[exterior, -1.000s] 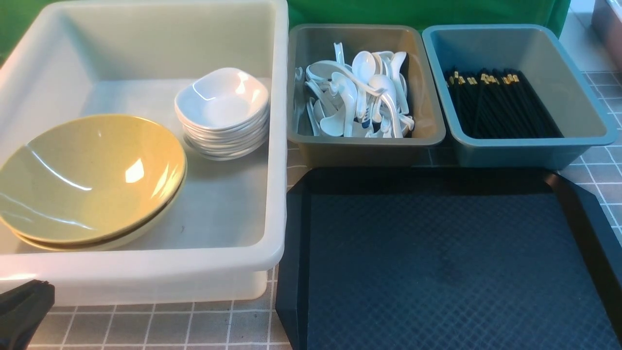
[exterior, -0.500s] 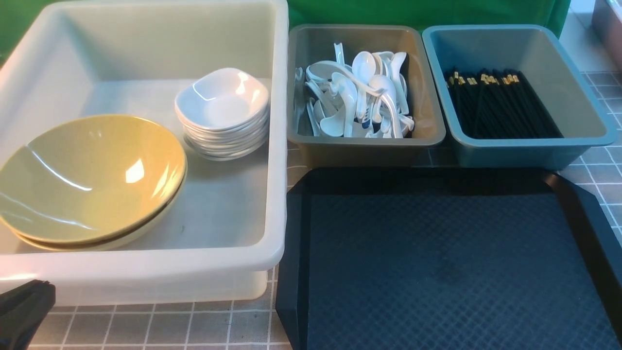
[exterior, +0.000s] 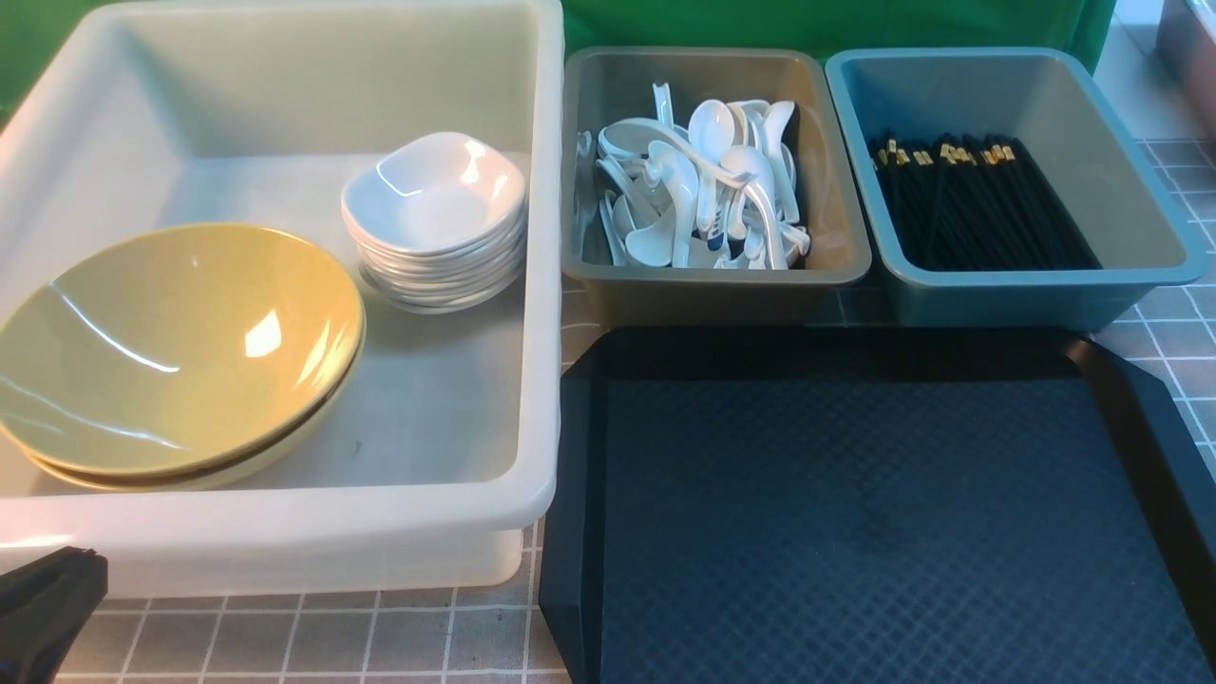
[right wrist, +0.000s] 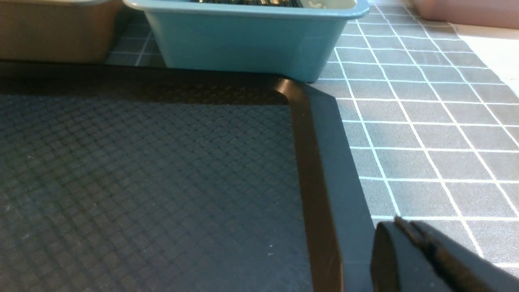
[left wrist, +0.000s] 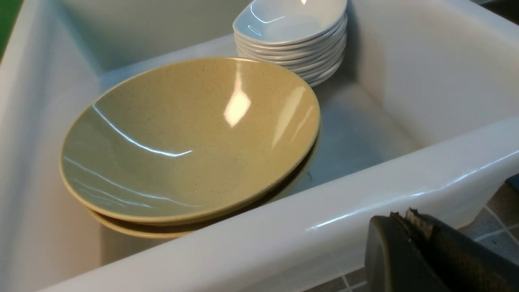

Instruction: On grey table put chopsticks spoon bowls plates into blue grey white boxes.

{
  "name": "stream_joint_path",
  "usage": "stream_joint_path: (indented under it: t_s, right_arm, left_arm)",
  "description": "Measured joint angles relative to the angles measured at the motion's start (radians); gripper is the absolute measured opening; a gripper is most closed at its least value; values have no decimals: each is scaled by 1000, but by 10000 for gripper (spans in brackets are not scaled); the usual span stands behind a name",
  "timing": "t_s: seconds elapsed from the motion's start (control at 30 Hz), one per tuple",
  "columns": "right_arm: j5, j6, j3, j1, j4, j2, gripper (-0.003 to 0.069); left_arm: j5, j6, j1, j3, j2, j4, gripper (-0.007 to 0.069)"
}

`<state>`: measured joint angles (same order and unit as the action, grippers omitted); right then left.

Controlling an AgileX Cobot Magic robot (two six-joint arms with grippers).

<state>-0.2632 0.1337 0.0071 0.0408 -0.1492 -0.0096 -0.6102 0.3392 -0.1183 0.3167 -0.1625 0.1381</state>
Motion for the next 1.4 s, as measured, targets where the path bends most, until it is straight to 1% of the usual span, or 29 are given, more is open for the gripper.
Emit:
stream_joint_path:
  t_s: [0.4,0.53,0.63,0.8,0.87,0.93,1.03,1.2,1.4]
  right_arm:
    - [0,0,0,0,0,0,1]
    - [0,0,0,0,0,0,2]
    - [0,1,0,0,0,0,3]
    - [-1,1,0,0,0,0,8]
    - [-1,1,0,0,0,0,11]
    - [-1,1,0,0,0,0,14]
    - [-1,1,0,0,0,0,19]
    - [-1,1,0,0,0,0,22]
    - [-1,1,0,0,0,0,29]
  left_arm:
    - [0,0,0,0,0,-6,-11]
    - [33,0,0,-19,0,-11,-11]
    - [160,-16,9,-97,10,-15,-11]
    - [438,-75,61,-265,96,-9,-11]
    - [485,-81,91,-315,141,-13,-11]
    - [487,-86,125,-338,167,-13,-11]
    - [439,-90,156,-344,174,-34,-11]
    - [310,-90,157,-344,174,-50,-11]
    - [295,-97,157,-344,174,-45,-11]
